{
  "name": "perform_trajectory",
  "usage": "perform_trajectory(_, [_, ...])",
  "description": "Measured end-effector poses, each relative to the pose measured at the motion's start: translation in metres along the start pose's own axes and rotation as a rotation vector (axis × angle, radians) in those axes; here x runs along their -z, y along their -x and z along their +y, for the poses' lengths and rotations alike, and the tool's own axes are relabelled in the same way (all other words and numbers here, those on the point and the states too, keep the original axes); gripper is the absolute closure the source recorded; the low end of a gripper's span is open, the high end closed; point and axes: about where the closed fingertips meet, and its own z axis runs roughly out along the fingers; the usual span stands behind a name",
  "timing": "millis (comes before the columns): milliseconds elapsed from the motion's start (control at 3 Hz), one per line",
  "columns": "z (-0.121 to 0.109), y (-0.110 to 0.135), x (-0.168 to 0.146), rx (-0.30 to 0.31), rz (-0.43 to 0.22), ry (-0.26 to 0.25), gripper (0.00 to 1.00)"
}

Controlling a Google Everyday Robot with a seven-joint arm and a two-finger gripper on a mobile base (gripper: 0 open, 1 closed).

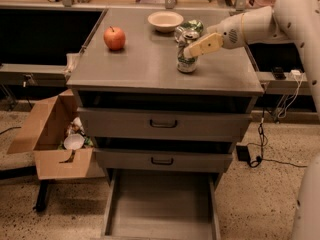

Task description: Pick 7up can from bottom drawer and place on counter

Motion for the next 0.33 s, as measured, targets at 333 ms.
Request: perform_trajectory(333, [0.012,0.0411,0.0515,0.049,-0.135,-0.025,0.0])
